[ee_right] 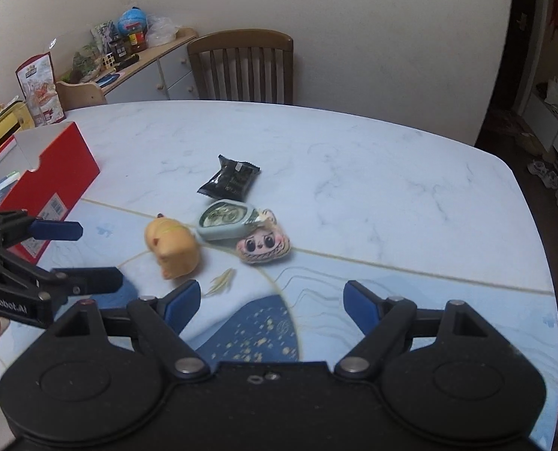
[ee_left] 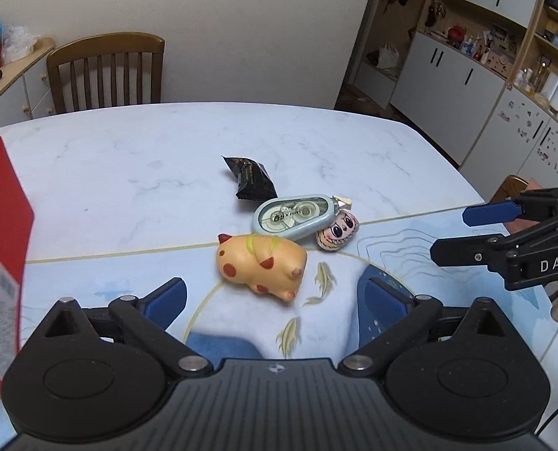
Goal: Organize objects
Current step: 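Withdraw both tools from the box toward the yellow pig toy and tape, then grasp the yellow pig toy with the left tool while the right tool grasps the blue correction tape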
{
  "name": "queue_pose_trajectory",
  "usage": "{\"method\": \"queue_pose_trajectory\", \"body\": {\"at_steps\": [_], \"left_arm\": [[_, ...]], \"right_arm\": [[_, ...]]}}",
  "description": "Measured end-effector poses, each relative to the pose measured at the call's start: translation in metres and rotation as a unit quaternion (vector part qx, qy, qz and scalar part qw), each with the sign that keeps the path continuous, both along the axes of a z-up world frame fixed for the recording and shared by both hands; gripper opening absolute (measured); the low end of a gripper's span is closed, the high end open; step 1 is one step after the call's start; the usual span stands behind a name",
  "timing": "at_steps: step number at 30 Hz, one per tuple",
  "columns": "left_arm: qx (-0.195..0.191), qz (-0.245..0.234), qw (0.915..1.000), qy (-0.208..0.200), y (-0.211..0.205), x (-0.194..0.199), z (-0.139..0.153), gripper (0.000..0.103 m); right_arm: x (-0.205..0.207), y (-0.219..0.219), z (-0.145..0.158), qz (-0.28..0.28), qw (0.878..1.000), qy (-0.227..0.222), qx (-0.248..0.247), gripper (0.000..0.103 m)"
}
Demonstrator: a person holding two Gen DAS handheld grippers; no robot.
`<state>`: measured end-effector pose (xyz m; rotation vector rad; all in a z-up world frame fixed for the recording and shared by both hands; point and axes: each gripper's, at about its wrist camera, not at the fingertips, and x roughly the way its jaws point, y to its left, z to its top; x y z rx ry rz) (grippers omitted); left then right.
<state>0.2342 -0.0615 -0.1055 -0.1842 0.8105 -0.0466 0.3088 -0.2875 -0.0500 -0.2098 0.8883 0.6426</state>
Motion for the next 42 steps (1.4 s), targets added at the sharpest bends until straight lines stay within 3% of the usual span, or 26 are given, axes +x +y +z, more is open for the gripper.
{"method": "queue_pose_trajectory", "body": {"at_steps": [10, 21, 33, 37, 39, 42], "left_arm": [[0.03, -0.019, 0.9993, -0.013, -0.008, 0.029, -0.026, 0.102], [0.049, -0.04, 0.9979, -0.016, -0.007, 0.044, -0.048, 0.102], [0.077, -0.059, 0.9951, -0.019, -0.012, 0.05, -0.06, 0.101], [0.076, -0.056, 0.9953, -0.02, -0.012, 0.05, -0.062, 0.1], [0.076, -0.057, 0.9953, -0.021, -0.012, 0.051, -0.062, 0.093], [0.079, -0.055, 0.9952, -0.019, -0.013, 0.051, -0.062, 0.077]], "right_arm": [[0.042, 0.038, -0.014, 0.062, 0.998, 0.0, -0.021, 0.083], [0.064, 0.084, -0.035, 0.144, 0.987, -0.011, -0.067, 0.083], [0.075, 0.108, -0.05, 0.208, 0.975, 0.005, -0.08, 0.081], [0.079, 0.106, -0.052, 0.212, 0.974, 0.015, -0.075, 0.073], [0.08, 0.107, -0.054, 0.221, 0.972, 0.016, -0.079, 0.061], [0.076, 0.107, -0.055, 0.237, 0.967, 0.006, -0.088, 0.057]]}}
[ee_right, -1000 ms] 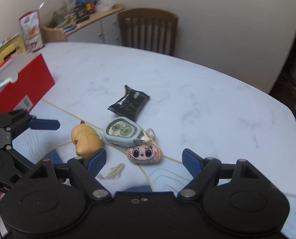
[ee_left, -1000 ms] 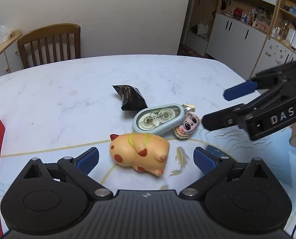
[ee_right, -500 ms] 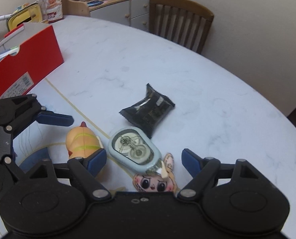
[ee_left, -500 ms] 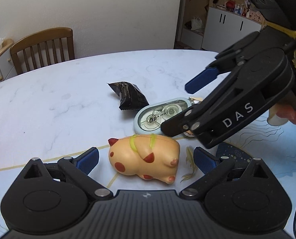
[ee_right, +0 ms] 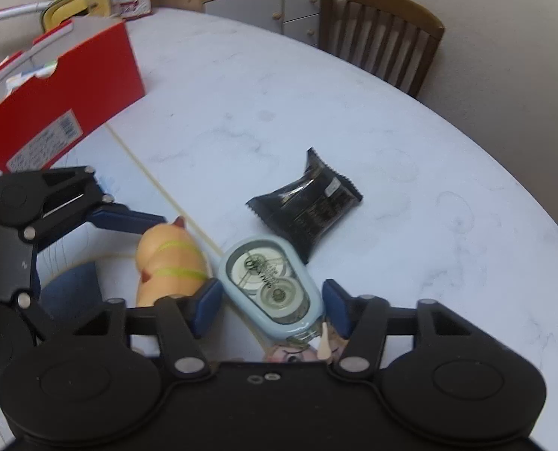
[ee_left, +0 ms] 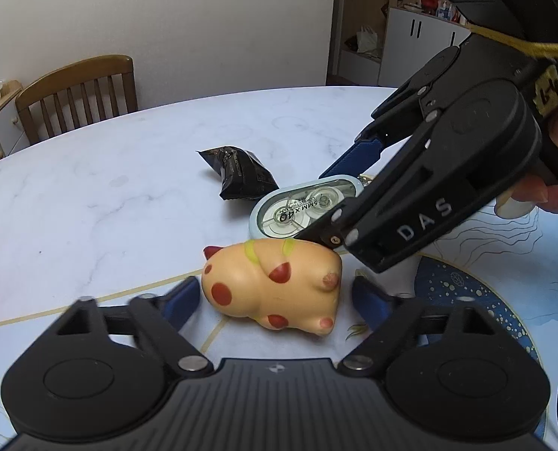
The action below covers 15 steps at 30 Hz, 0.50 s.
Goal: Organize objects
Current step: 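Grasp the yellow pig toy with the left tool while the right tool grasps the blue correction tape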
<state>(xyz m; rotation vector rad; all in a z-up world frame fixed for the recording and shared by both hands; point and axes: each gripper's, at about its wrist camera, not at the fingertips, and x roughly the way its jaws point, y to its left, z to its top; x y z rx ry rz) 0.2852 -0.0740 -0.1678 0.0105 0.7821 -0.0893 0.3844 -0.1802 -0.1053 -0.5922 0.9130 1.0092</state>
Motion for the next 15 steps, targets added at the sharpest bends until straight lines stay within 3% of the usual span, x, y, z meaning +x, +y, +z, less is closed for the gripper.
{"method": "queue_pose_trajectory", "body": {"at_steps": [4, 15], "left_arm": [[-0.002, 0.006, 1.0, 0.0, 0.002, -0.001, 0.001, 0.075], [-0.004, 0.021, 0.9998, -0.002, 0.001, -0.014, 0.016, 0.072]], "right_arm": [[-0.004, -0.001, 0.0, 0.012, 1.0, -0.014, -0.001, 0.056], [-0.016, -0.01, 0.014, -0.016, 0.999, -0.022, 0.033, 0.039]]}}
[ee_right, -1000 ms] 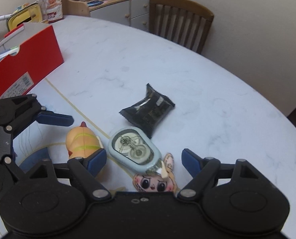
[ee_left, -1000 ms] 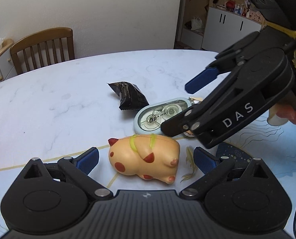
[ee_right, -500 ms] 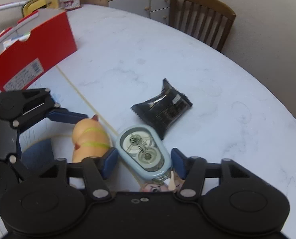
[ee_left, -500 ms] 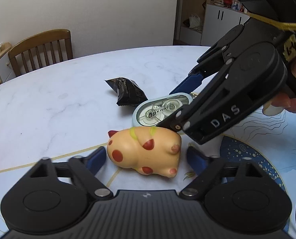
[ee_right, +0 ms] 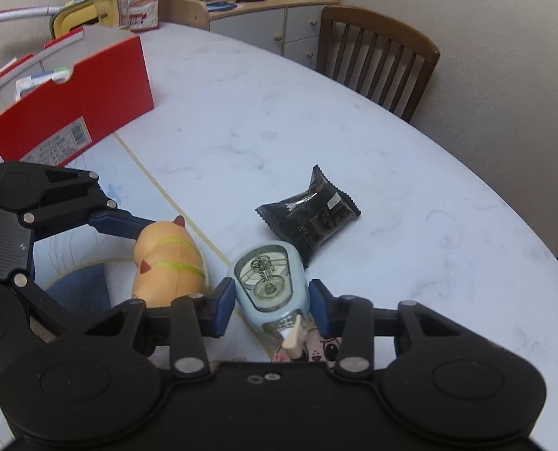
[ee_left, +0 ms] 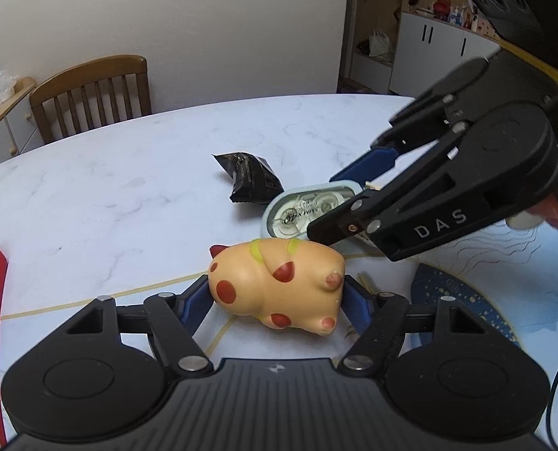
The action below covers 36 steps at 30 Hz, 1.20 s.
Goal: Organize objects
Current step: 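Grasp the yellow pig toy with the left tool while the right tool grasps the blue correction tape, then carry the pig toy and correction tape into the box and open both tools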
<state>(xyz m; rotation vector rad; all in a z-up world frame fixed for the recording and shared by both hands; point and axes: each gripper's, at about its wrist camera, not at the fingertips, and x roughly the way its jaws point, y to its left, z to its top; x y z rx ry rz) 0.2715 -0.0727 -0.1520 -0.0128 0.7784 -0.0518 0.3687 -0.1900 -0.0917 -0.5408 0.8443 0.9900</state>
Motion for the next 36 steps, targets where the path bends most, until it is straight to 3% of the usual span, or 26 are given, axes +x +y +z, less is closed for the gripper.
{"method": "queue_pose_trajectory", "body": {"at_steps": [18, 28, 36], "left_arm": [[-0.021, 0.016, 0.9996, -0.007, 0.013, -0.046, 0.044, 0.072], [-0.031, -0.008, 0.9994, -0.009, 0.031, -0.084, 0.078, 0.072], [-0.038, -0.016, 0.9991, -0.006, 0.074, -0.112, 0.101, 0.072]], "right_arm": [[-0.051, -0.03, 0.047, -0.063, 0.994, 0.007, 0.084, 0.038], [-0.092, -0.017, 0.084, -0.078, 0.991, -0.008, 0.113, 0.038], [-0.123, 0.016, 0.109, -0.096, 0.988, -0.024, 0.12, 0.038]]}}
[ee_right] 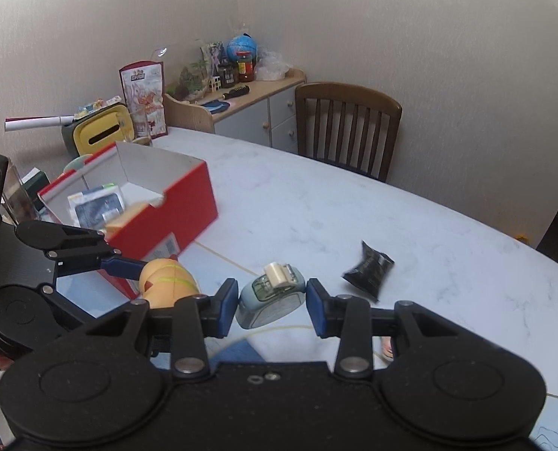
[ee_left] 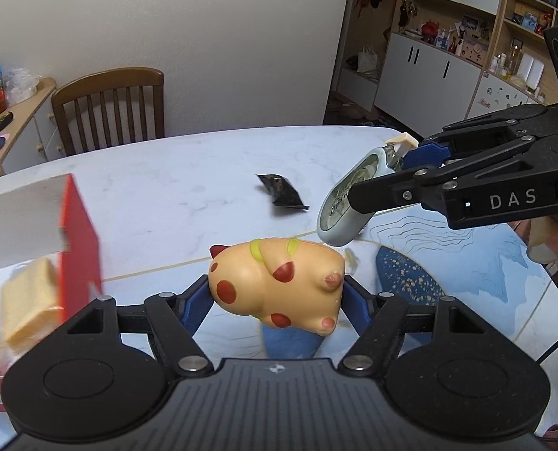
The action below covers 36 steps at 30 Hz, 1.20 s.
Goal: Organize objects
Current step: 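Carry the pig toy and correction tape into the box and open both tools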
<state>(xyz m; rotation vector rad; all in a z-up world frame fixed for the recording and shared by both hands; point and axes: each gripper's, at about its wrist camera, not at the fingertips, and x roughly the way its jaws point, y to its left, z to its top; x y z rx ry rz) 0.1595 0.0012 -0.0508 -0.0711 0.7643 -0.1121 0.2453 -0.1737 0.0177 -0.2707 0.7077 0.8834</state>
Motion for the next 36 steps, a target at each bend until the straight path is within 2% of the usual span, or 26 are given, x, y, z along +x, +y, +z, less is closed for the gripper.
{"method": "queue_pose_trajectory", "body": {"at_steps": [4, 11, 20, 28, 36], "left_arm": [[-0.006, -0.004, 1.0, 0.003, 0.029, -0.011, 0.012, 0.072], [0.013, -0.004, 0.9999, -0.001, 0.081, -0.035, 0.03, 0.072], [0.036, 0.041, 0.9985, 0.003, 0.166, -0.051, 0.042, 0.072], [0.068, 0.078, 0.9943, 0.023, 0.231, -0.038, 0.033, 0.072], [0.09, 0.1, 0.9898, 0.047, 0.268, -0.007, 0.009, 0.072]], "right_arm": [[-0.014, 0.025, 0.009, -0.005, 1.0, -0.004, 0.006, 0.038], [-0.034, 0.073, 0.022, 0.0, 1.0, -0.007, 0.02, 0.039], [-0.051, 0.141, 0.034, 0.021, 0.999, -0.016, 0.033, 0.039], [-0.047, 0.197, 0.03, 0.024, 0.999, -0.003, 0.04, 0.039], [-0.044, 0.243, 0.005, 0.027, 0.999, -0.005, 0.02, 0.039]]}}
